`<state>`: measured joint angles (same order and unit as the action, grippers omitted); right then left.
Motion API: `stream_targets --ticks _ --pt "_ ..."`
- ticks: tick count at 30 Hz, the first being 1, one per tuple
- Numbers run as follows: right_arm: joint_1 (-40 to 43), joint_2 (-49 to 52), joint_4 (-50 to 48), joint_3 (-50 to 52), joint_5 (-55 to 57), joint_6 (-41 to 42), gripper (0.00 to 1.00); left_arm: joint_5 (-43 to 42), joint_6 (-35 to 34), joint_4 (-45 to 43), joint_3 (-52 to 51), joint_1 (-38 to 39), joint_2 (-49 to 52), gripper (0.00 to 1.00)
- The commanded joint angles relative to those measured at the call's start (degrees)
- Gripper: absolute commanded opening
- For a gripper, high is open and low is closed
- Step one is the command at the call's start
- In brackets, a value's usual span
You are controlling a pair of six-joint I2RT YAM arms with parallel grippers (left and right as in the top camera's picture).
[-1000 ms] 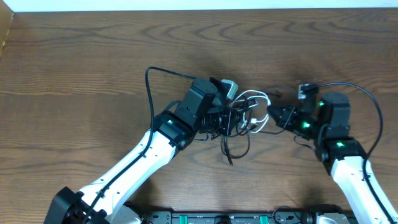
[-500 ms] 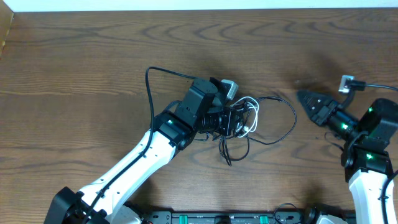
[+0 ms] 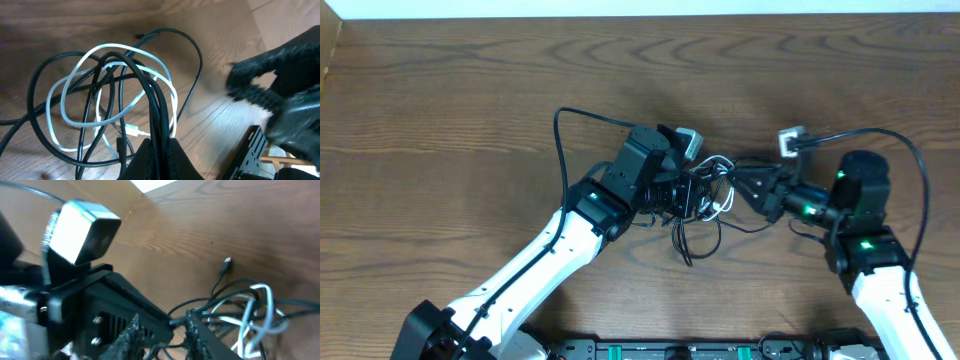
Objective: Untangle cables
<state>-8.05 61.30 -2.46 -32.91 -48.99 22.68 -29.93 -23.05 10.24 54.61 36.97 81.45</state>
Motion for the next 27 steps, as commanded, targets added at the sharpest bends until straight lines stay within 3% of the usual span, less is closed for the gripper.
stream_targets --ticks 1,10,20,24,27 --pt "-3.41 4.09 0.07 -0.35 10.99 -3.67 0.22 -0.96 0.96 -0.15 0.0 -0.04 -0.55 0.08" --pt "-3.41 6.6 1.22 -0.37 14.73 -6.38 0.31 -0.94 0.96 -0.02 0.0 -0.04 -0.55 0.08" --pt "-3.41 6.6 8.72 -0.37 15.82 -8.92 0.28 -0.94 0.96 -0.02 0.0 -0.04 -0.55 0.08" --pt "-3.39 6.6 9.55 -0.37 25.35 -3.5 0.18 -0.94 0.94 0.0 0.0 -0.04 -0.55 0.08" --pt "-3.41 6.6 10.08 -0.37 30.91 -1.4 0.19 -0.94 0.94 -0.02 0.0 -0.04 -0.55 0.08"
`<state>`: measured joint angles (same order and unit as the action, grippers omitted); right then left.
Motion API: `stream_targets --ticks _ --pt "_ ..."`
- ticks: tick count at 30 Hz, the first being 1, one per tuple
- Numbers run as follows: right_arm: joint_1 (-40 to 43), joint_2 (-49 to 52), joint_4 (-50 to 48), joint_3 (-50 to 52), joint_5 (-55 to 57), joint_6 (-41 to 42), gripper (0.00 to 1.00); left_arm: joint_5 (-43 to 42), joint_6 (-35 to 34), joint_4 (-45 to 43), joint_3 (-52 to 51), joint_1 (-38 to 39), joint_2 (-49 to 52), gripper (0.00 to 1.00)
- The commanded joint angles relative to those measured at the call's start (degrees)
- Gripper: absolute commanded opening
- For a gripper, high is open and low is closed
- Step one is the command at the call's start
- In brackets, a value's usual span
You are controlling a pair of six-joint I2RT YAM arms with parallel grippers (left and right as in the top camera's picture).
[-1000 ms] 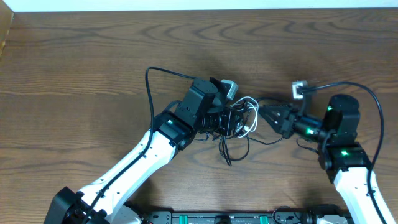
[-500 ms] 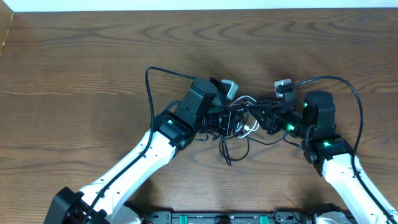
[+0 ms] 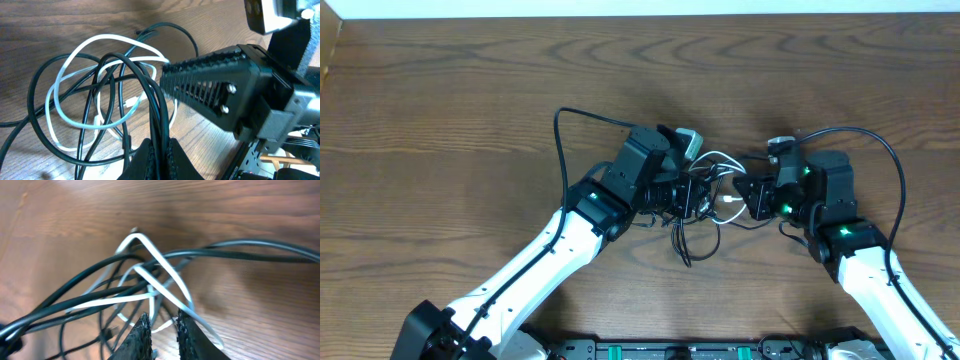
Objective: Untangle cables
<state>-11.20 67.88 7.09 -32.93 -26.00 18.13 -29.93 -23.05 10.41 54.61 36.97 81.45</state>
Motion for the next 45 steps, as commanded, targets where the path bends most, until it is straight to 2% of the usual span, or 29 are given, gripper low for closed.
stream_targets --ticks 1,10,14,18,21,24,28,33,34,37,38,39,41,42,43,45 --pt "-0.26 0.02 1.16 -0.35 11.19 4.15 0.2 -0.94 0.94 -0.17 0.0 -0.04 -0.55 0.08" --pt "-0.24 0.26 5.22 -0.35 33.2 10.78 0.3 -0.94 0.94 -0.17 0.0 -0.04 -0.55 0.08" --pt "0.57 0.37 5.88 -0.35 35.54 10.99 0.35 -0.96 0.96 -0.17 0.0 -0.04 -0.55 0.08" --pt "1.81 -0.15 5.77 -0.5 28.81 9.97 0.41 -0.94 0.96 -0.15 0.0 -0.04 -0.55 0.08" --pt "3.5 -1.81 9.2 -1.68 36.59 7.06 0.44 -0.94 0.96 -0.15 0.0 -0.04 -0.55 0.08" --pt "7.98 -3.61 17.92 -5.35 45.68 7.58 0.43 -0.94 0.96 -0.15 0.0 -0.04 -0.55 0.08" --pt "16.24 -6.08 22.86 -10.23 45.07 10.62 0.43 -0.94 0.96 -0.13 0.0 -0.04 -0.55 0.08" --pt "25.09 -7.39 25.09 -13.44 44.13 16.09 0.5 -0.94 0.96 0.22 0.0 -0.04 -0.55 0.08" --pt "27.78 -7.39 25.11 -13.49 42.18 17.38 0.5 -0.94 0.96 0.48 0.0 -0.04 -0.55 0.08" --pt "31.43 -7.39 25.05 -13.49 27.06 16.22 0.5 -0.94 0.98 0.92 0.0 -0.04 -0.55 0.08" --pt "31.39 -7.39 25.0 -13.49 21.81 13.97 0.5 -0.94 0.98 0.87 0.0 -0.04 -0.55 0.08" --pt "31.04 -7.39 25.11 -13.46 10.84 8.22 0.5 -0.92 0.98 0.87 0.0 -0.04 -0.55 0.08" --pt "29.66 -7.26 26.12 -13.42 -5.09 1.9 0.5 -0.92 0.96 0.87 0.0 -0.04 -0.55 0.08" --pt "29.18 -7.23 26.21 -13.35 -8.37 0.5 0.5 -0.92 0.96 0.85 0.0 -0.04 -0.55 0.08" --pt "27.63 -7.21 26.4 -13.03 -15.21 -3.65 0.52 -0.92 0.96 0.85 0.0 -0.04 -0.55 0.08" --pt "24.72 -7.21 26.93 -12.44 -20.72 -10.75 0.56 -0.92 0.96 0.87 0.0 -0.04 -0.55 0.08"
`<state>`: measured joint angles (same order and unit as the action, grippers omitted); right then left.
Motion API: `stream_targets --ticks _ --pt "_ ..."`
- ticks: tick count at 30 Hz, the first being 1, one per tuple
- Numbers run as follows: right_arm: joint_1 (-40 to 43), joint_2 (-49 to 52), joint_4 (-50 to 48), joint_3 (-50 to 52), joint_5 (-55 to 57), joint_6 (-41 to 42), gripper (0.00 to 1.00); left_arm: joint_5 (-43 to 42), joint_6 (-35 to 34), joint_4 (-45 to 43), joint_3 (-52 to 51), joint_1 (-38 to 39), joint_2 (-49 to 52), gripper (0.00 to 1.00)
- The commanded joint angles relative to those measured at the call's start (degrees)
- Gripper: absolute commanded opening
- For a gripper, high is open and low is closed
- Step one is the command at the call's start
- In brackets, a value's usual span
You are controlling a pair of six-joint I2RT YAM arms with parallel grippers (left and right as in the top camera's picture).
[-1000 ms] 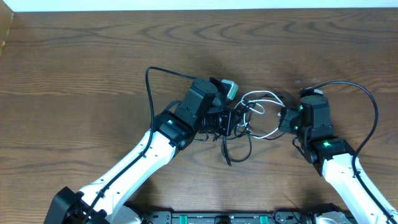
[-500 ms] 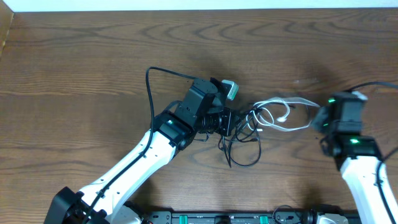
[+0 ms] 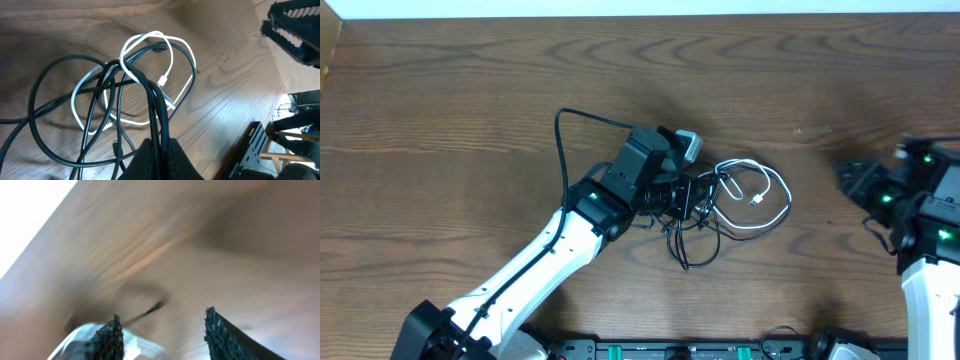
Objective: Untangle cables
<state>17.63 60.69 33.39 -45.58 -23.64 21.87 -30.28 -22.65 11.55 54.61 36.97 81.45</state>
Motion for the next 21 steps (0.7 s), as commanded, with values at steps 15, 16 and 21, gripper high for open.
stream_targets --ticks 15,16,21 --pt "-27.96 10.75 -15.43 7.02 -9.7 -25.81 0.77 -0.57 0.57 -0.5 0.0 -0.04 -0.55 0.08" --pt "-28.5 11.52 -15.54 7.02 -9.53 -25.88 0.76 -0.57 0.57 -0.5 0.0 -0.04 -0.55 0.08" --pt "-31.5 16.85 -16.55 7.02 -9.33 -27.3 0.49 -0.57 0.55 -0.5 0.0 -0.04 -0.55 0.08"
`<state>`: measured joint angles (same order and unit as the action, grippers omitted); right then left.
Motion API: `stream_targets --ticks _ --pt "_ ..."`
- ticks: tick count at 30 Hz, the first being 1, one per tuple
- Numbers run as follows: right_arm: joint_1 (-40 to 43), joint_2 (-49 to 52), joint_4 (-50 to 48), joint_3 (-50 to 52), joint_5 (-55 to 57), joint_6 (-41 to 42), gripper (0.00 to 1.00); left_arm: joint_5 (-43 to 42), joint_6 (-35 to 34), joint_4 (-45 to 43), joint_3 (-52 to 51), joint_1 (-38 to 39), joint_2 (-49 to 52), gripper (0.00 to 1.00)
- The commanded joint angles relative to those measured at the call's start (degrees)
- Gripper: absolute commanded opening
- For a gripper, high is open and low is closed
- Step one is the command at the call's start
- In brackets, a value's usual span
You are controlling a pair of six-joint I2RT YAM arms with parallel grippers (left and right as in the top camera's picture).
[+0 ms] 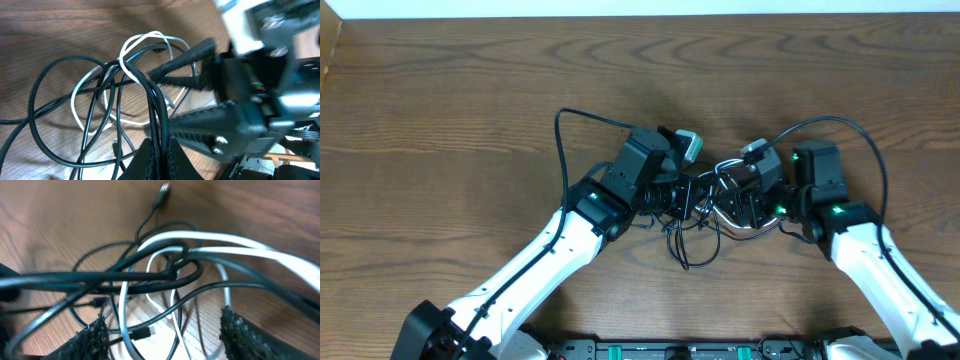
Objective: Untangle cables
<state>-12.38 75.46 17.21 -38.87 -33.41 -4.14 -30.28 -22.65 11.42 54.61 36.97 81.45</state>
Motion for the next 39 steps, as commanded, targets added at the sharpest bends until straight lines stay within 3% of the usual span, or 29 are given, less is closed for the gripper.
stream_targets --ticks 1,2,4,6,8,14,17,20,26,28,31,37,39 --pt "-1.79 2.6 -0.92 0.31 0.44 -1.27 0.23 -0.59 0.55 -0.37 0.0 -0.04 -0.55 0.08" --pt "-1.86 2.67 -1.18 0.31 0.11 -0.94 0.01 -0.59 0.57 -0.35 0.0 -0.04 -0.55 0.08" --pt "-1.36 1.84 -1.07 0.26 -0.9 1.9 0.01 -0.57 0.57 -0.33 0.0 -0.04 -0.55 0.08" --pt "1.97 -2.01 -0.7 0.26 -11.89 3.43 0.01 -0.59 0.57 -0.33 0.0 -0.04 -0.55 0.08" --pt "7.17 -6.58 -0.55 0.26 -24.39 3.21 0.01 -0.57 0.57 -0.33 0.0 -0.04 -0.55 0.08" --pt "23.15 -14.05 -0.22 0.26 -39.43 3.69 0.01 -0.57 0.57 -0.31 0.0 -0.04 -0.55 0.08" --pt "30.77 -15.15 -3.1 0.26 -46.77 8.63 0.01 -0.57 0.57 -0.2 0.0 -0.04 -0.55 0.08" --pt "39.89 -15.08 -12.31 0.26 -50.18 33.31 0.01 -0.57 0.57 -0.11 0.0 -0.04 -0.55 0.08" --pt "49.33 -15.08 -26.16 0.26 -46.71 70.55 0.01 -0.57 0.57 -0.09 0.0 -0.04 -0.55 0.08" --pt "51.36 -15.08 -32.7 0.26 -43.39 78.25 0.01 -0.57 0.57 -0.07 0.0 -0.04 -0.55 0.08" --pt "53.18 -15.02 -41.77 0.26 -38.07 82.64 0.01 -0.57 0.57 -0.02 0.0 -0.04 -0.55 0.08" --pt "55.1 -11.98 -70.62 0.26 -27.41 99.95 0.04 -0.57 0.57 0.09 0.0 -0.04 -0.55 0.08" --pt "54.86 -11.15 -78.31 0.26 -25.73 101.57 0.05 -0.57 0.57 0.09 0.0 -0.04 -0.55 0.08"
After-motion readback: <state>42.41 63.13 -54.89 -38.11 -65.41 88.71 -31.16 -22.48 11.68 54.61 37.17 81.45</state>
